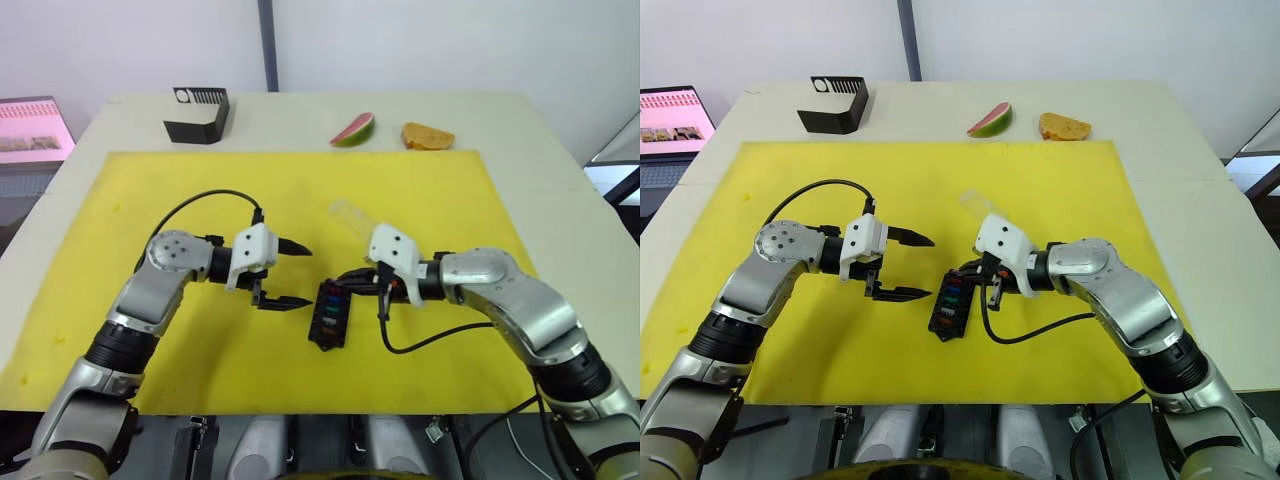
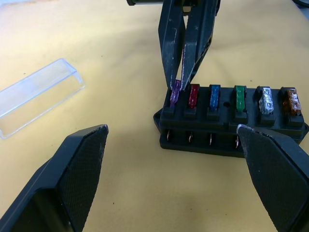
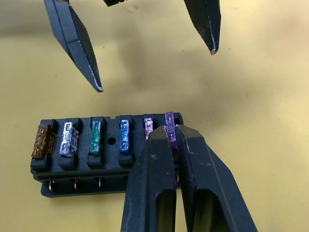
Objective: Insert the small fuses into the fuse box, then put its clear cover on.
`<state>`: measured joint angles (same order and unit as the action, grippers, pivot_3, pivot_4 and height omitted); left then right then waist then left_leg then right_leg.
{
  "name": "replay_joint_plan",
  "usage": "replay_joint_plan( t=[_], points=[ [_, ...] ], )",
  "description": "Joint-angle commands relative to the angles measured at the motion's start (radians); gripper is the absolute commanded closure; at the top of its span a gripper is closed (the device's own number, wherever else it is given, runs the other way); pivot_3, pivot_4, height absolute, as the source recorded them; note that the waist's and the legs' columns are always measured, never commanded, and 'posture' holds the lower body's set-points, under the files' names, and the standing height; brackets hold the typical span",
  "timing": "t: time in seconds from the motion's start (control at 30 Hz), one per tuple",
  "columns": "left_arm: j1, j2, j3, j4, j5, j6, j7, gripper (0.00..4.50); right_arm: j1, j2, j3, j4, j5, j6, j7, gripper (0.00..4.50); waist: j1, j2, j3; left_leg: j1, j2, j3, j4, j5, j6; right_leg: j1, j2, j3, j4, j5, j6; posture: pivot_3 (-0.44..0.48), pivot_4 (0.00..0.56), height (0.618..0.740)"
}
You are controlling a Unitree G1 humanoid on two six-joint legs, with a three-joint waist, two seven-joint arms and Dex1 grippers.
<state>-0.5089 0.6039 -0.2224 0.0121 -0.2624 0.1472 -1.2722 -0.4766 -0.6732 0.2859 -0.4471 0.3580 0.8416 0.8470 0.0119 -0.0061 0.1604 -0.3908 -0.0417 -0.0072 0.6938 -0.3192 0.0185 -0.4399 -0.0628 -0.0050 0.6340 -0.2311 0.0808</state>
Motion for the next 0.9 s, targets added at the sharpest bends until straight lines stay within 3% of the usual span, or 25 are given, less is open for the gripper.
replay_joint_plan(
  t=[0.03, 0.57, 0.7, 0.9],
  points=[
    [-0.004, -0.001, 0.012, -0.02, -0.005, -0.013, 0.004, 0.0, -0.014, 0.005, -0.011, -0.001, -0.001, 0.015, -0.014, 4.5, 0.0, 0.0, 0.0, 0.0, 0.0, 0.0, 0.0, 0.0, 0.0, 0.0, 0.0, 0.0, 0.0, 0.0, 0.0, 0.0, 0.15, 0.74],
    [-0.022, -0.008, 0.013, 0.002, -0.003, -0.024, 0.0, 0.0, -0.041, -0.001, -0.034, 0.017, 0.021, 0.029, -0.005, 4.5, 0.0, 0.0, 0.0, 0.0, 0.0, 0.0, 0.0, 0.0, 0.0, 0.0, 0.0, 0.0, 0.0, 0.0, 0.0, 0.0, 0.15, 0.74],
    [-0.019, -0.007, 0.014, -0.002, -0.004, -0.02, 0.002, 0.0, -0.036, 0.004, -0.075, -0.015, 0.05, 0.018, -0.006, 3.11, 0.0, 0.0, 0.0, 0.0, 0.0, 0.0, 0.0, 0.0, 0.0, 0.0, 0.0, 0.0, 0.0, 0.0, 0.0, 0.0, 0.15, 0.74],
    [-0.016, -0.004, 0.014, -0.006, -0.005, -0.017, 0.001, 0.0, 0.01, -0.003, -0.116, -0.071, 0.092, -0.033, 0.027, 3.11, 0.0, 0.0, 0.0, 0.0, 0.0, 0.0, 0.0, 0.0, 0.0, 0.0, 0.0, 0.0, 0.0, 0.0, 0.0, 0.0, 0.15, 0.74]
  ],
)
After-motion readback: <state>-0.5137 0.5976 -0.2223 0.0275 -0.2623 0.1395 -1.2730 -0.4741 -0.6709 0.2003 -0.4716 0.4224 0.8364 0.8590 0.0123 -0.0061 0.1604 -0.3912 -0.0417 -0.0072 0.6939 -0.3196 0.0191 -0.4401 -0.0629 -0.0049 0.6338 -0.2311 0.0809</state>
